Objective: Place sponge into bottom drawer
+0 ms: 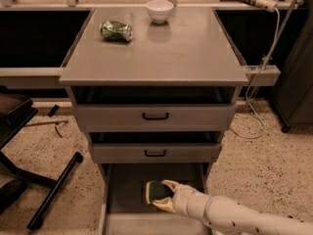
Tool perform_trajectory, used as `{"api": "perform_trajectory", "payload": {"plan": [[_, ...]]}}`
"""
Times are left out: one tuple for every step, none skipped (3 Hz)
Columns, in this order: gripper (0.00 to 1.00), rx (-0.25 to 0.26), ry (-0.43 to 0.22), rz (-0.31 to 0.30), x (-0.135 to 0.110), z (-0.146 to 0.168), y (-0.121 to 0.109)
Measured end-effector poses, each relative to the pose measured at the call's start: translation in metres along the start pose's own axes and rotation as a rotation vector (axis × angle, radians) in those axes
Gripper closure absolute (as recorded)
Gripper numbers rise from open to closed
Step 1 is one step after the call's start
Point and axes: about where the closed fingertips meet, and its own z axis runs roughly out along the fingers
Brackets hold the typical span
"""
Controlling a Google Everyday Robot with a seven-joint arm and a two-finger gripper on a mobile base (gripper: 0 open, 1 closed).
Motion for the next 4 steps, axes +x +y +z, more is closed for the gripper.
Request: {"api": "perform_trajectory", "payload": {"plan": [[1.0,0.038,-0.022,0.008,0.011,0.008,-0.004],[1.0,0.123,-0.02,-0.026,0.045,0.04,-0.018],[1.0,0.183,-0.014,-0.008,0.084,0.074,-0.034],[1.0,0.187,0.036,0.02,0.117,0.102,-0.046]]}}
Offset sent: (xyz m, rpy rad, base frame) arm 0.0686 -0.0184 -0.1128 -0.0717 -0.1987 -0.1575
